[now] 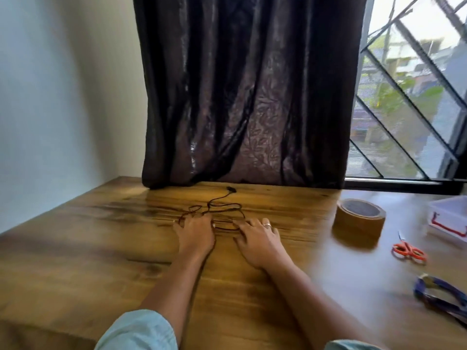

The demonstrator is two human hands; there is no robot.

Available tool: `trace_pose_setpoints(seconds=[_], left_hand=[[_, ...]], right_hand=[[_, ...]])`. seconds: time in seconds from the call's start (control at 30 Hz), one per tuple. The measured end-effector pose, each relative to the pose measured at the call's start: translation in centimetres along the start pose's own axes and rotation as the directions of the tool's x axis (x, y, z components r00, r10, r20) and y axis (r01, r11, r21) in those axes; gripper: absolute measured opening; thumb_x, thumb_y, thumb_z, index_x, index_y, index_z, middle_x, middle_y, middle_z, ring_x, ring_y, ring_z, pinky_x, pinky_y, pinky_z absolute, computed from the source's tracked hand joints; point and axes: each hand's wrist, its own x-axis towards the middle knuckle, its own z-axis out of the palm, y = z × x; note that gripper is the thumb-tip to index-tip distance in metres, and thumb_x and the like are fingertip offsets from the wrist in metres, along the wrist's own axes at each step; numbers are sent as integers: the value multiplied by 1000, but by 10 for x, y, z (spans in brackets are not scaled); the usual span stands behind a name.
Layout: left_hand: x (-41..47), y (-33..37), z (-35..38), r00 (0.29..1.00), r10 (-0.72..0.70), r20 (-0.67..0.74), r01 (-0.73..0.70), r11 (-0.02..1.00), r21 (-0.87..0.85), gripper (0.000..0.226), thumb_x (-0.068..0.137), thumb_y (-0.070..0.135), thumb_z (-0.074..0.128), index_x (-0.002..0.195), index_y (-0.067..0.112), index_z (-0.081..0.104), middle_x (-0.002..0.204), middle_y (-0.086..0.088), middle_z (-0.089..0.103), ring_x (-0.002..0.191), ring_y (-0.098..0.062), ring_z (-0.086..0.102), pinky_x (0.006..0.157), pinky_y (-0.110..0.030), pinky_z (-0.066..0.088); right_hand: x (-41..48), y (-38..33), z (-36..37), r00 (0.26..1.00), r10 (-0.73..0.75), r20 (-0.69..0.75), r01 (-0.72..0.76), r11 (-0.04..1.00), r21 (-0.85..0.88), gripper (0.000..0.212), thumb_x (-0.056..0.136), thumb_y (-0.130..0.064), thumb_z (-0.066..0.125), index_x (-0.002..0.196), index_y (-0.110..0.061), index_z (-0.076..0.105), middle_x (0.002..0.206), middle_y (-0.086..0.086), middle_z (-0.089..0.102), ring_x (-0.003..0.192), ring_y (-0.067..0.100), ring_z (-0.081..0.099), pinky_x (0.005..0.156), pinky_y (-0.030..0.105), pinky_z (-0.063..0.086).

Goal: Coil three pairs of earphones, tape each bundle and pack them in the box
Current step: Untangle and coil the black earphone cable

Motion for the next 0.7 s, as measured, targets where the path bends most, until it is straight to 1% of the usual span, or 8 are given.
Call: trace_pose_setpoints(seconds=[0.1, 0.17, 0.23, 0.3, 0.43, 0.5, 0.57, 0.7], left_hand=[[9, 8, -3, 994, 71, -80, -75, 996, -48, 14, 94, 32, 49, 93, 28, 63, 98, 3, 68, 102, -19, 60, 111, -59, 11], [17, 9, 1, 987, 128, -94, -146, 966, -215, 6, 87, 31, 61, 82, 29, 59, 86, 8, 68, 93, -16, 63, 108, -47, 29], [22, 10, 3, 984, 163, -67, -175, 872, -457, 10, 81, 21, 70, 79, 24, 61, 76, 8, 69, 82, -13, 65, 86, -34, 49], [28, 11, 5, 983, 164, -77, -180, 839, -513, 7, 83, 15, 66, 81, 21, 65, 79, 7, 68, 82, -12, 64, 75, -27, 50], [38, 12, 12, 980, 187, -66, -197, 883, -427, 13, 83, 16, 66, 88, 28, 65, 90, 9, 65, 95, -11, 60, 85, -30, 49], [39, 15, 13, 971, 211, -114, -233, 944, -236, 18, 84, 24, 64, 101, 32, 64, 105, 10, 61, 107, -13, 52, 90, -34, 44], [38, 21, 14, 954, 265, -137, -277, 958, -73, 28, 87, 29, 60, 114, 35, 60, 123, 10, 53, 117, -16, 42, 95, -37, 35], [38, 34, 18, 945, 323, -42, -325, 943, -63, 23, 90, 35, 57, 113, 38, 62, 132, 13, 47, 126, -14, 35, 100, -46, 27]], right_hand=[[2, 2, -3, 1000, -2, -2, 2, 1000, 9, 38, 96, -40, 40, 127, -25, 55, 132, -2, 51, 124, 23, 38, 102, 45, 34], [1, 5, -6, 998, -9, -64, 13, 999, 53, 27, 95, -38, 45, 107, -22, 63, 117, -1, 60, 114, 21, 45, 92, 38, 42], [-1, 14, -8, 992, 22, -124, -11, 996, 92, 23, 95, -37, 49, 82, -21, 60, 99, 1, 64, 104, 20, 49, 76, 32, 45], [-1, 27, -11, 985, 110, -132, -98, 990, 98, 27, 94, -39, 52, 76, -21, 60, 95, 2, 63, 104, 20, 50, 74, 30, 46], [8, 55, -18, 937, 302, -179, -304, 953, 16, 27, 92, -40, 56, 89, -15, 66, 108, 5, 61, 117, 28, 48, 89, 37, 46], [12, 59, -19, 909, 356, -216, -354, 934, 51, 21, 92, -34, 54, 101, -17, 64, 116, 2, 60, 118, 28, 47, 92, 38, 43], [15, 57, -17, 925, 286, -251, -279, 958, 62, 23, 93, -29, 52, 112, -24, 62, 121, -2, 59, 119, 25, 45, 96, 39, 39], [20, 45, -13, 983, 33, -182, -7, 990, 139, 28, 94, -38, 50, 117, -30, 64, 122, -8, 62, 117, 18, 48, 96, 37, 37]])
